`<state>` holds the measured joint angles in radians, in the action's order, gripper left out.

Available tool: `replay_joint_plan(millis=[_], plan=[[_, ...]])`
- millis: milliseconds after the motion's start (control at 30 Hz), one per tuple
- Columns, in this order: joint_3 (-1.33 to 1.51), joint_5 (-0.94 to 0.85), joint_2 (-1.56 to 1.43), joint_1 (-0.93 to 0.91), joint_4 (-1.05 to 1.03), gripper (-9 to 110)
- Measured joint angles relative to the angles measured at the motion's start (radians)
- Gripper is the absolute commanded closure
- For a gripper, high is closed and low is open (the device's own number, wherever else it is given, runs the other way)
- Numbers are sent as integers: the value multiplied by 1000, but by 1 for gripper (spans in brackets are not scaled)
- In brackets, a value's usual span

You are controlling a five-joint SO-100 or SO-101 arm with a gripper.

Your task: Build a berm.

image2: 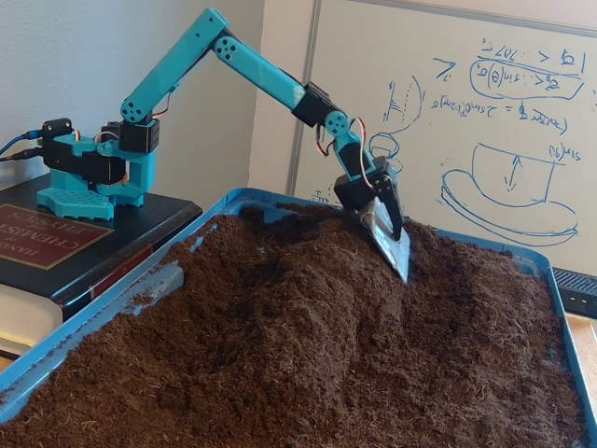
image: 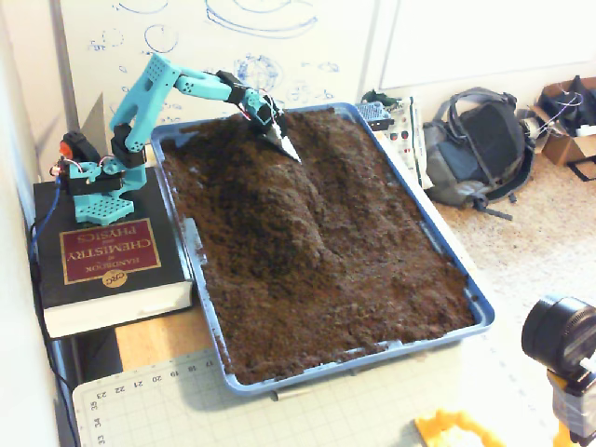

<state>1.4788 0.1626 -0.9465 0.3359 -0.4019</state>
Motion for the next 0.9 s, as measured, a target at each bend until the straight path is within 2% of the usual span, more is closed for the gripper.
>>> replay_joint_plan(millis=[900], plan=[[100, 0, -81, -8, -2, 101]])
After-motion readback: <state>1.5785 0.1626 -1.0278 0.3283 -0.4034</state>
